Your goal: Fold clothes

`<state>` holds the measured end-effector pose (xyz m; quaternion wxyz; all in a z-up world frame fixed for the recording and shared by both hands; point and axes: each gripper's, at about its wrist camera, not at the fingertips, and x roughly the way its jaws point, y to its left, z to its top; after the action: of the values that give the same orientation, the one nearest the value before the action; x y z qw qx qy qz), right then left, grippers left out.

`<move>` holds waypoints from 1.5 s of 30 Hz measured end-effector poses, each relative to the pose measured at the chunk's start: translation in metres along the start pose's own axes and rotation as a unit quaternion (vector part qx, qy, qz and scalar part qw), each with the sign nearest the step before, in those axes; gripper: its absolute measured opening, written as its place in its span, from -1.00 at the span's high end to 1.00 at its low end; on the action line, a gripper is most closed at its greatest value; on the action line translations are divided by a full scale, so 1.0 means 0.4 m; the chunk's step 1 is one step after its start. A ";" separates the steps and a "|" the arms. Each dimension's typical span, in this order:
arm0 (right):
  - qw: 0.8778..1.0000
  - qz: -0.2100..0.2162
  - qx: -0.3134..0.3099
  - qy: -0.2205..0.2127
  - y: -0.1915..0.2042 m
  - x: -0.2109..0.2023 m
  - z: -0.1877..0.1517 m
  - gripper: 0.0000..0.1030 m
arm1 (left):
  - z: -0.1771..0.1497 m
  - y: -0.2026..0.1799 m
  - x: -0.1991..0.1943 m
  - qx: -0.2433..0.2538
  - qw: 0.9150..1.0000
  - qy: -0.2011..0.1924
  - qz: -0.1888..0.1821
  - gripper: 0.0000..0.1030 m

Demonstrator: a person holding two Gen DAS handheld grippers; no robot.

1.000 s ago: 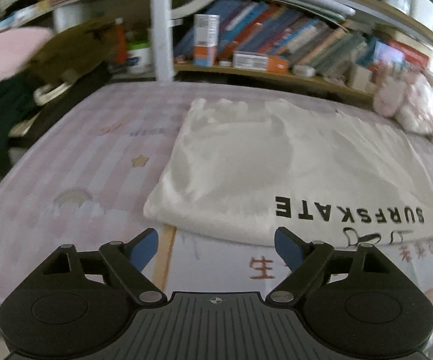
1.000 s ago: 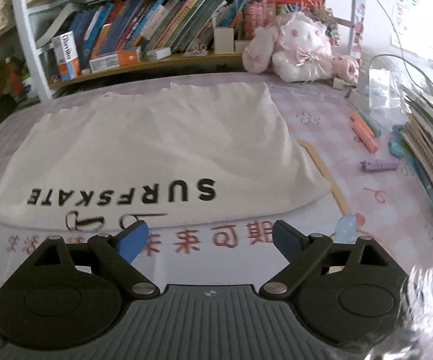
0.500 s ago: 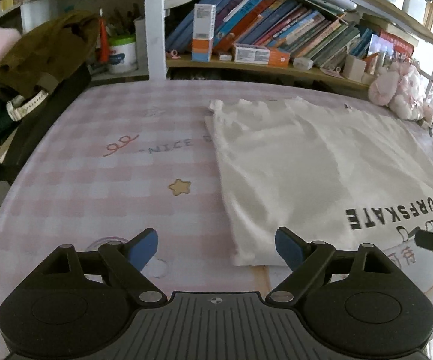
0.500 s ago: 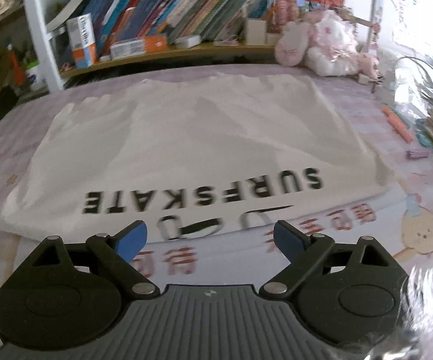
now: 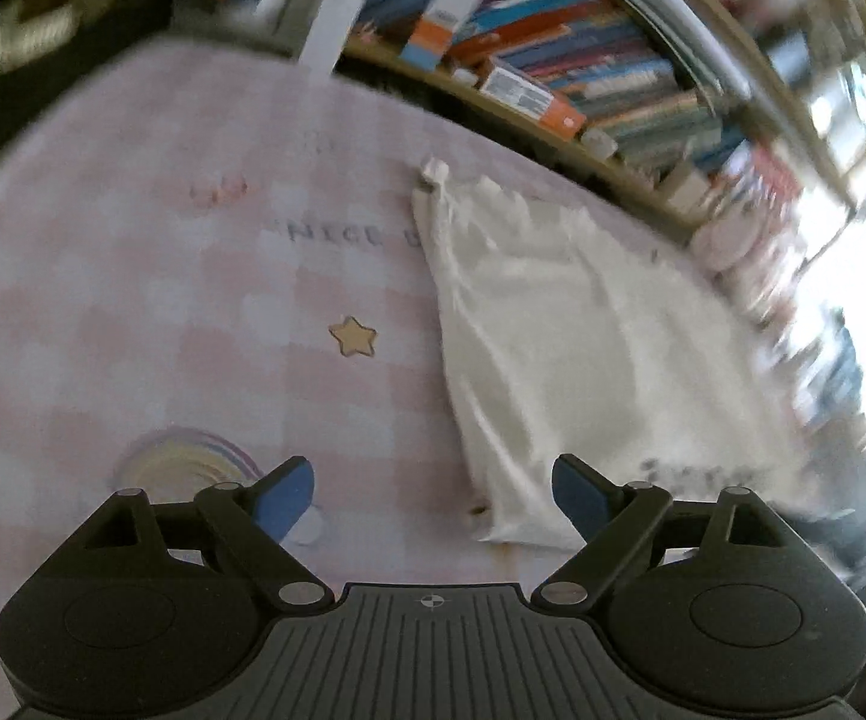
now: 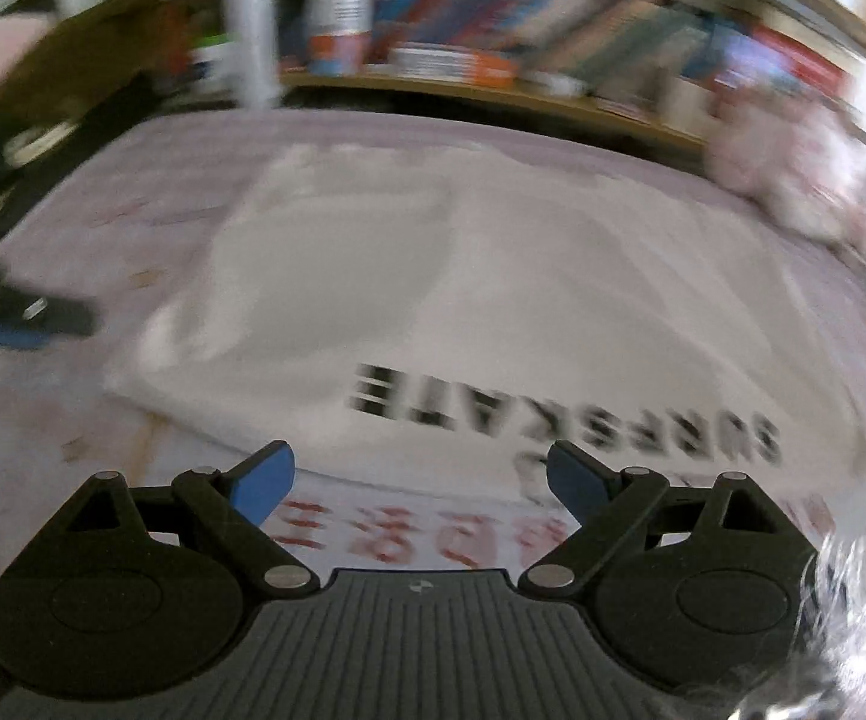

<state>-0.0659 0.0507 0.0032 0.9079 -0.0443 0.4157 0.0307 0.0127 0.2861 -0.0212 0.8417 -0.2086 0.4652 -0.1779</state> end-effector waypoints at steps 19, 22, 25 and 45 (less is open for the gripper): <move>0.971 0.102 -0.216 0.013 0.287 0.088 0.093 -0.63 | -0.012 0.158 0.034 -0.253 0.958 0.021 -0.132 -0.73; 0.972 0.102 -0.213 0.015 0.288 0.090 0.092 -0.63 | -0.016 0.165 0.037 -0.260 0.956 0.028 -0.133 -0.73; 0.972 0.100 -0.213 0.014 0.291 0.090 0.089 -0.52 | -0.020 0.169 0.043 -0.264 0.954 0.033 -0.138 -0.73; 0.984 0.101 -0.147 -0.006 0.243 0.075 0.097 0.89 | -0.030 0.162 0.130 -0.327 0.921 0.069 -0.201 -0.73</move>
<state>-0.0260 0.1522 0.0005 0.8863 -0.1347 0.4038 0.1827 0.0356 0.3133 -0.0973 0.6387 -0.5487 0.5028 -0.1952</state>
